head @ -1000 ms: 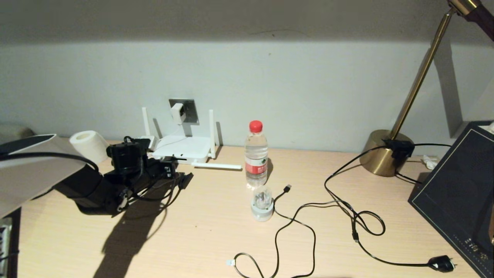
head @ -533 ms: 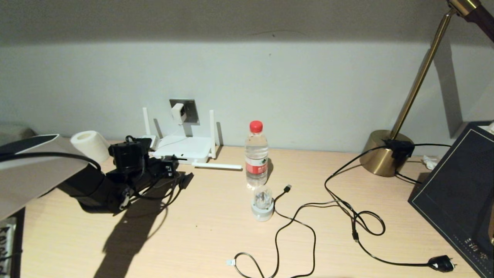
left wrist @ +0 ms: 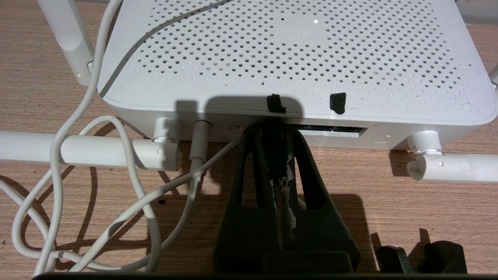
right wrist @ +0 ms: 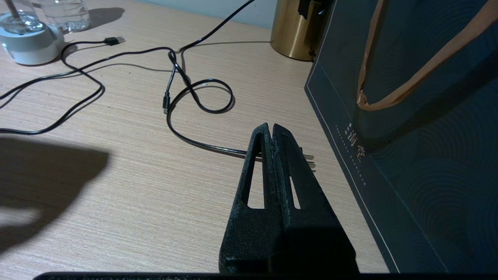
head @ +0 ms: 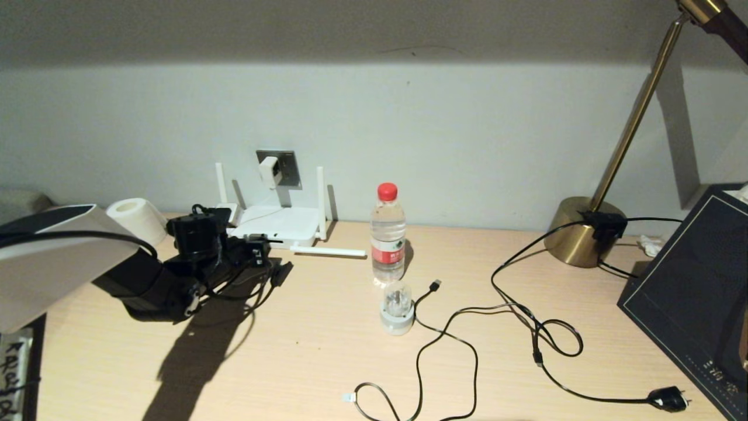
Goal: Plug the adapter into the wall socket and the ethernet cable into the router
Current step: Plug cable into router interface
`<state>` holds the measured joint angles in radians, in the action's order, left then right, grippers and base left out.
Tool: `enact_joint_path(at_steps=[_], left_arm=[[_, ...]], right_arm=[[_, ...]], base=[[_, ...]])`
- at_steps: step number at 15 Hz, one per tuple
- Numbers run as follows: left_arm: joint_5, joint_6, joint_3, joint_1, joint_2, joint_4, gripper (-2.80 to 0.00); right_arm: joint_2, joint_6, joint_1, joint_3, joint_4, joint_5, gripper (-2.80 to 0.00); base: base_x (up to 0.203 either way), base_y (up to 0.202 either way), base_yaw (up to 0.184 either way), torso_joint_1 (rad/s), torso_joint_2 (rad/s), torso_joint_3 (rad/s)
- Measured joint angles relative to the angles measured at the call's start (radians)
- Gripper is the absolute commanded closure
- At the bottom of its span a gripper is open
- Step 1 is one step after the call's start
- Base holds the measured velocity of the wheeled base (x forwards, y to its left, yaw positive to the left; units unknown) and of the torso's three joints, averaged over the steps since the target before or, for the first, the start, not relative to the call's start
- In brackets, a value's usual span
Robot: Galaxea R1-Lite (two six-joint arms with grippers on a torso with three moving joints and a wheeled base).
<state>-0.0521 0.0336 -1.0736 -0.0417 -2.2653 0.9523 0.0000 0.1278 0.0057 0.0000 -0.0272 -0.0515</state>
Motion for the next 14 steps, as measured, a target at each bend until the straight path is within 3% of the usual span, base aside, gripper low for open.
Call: enact_joint_path(at_steps=[12,13,14], left_arm=[[0.001,0.0,0.005,-0.001,-0.001,-0.002,0.0],[0.001,0.0,0.006,-0.001,-0.001,-0.002,-2.8],[0.001,0.0,0.006,-0.001,-0.001,-0.002,-2.8]], right_arm=[[0.0,0.0,0.0,0.0,0.0,0.0,0.0],[0.0,0.0,0.0,0.0,0.0,0.0,0.0],[0.0,0.0,0.0,0.0,0.0,0.0,0.0]], base=[[0.0,0.0,0.0,0.0,0.0,0.0],[0.0,0.0,0.0,0.0,0.0,0.0],[0.0,0.0,0.0,0.0,0.0,0.0]])
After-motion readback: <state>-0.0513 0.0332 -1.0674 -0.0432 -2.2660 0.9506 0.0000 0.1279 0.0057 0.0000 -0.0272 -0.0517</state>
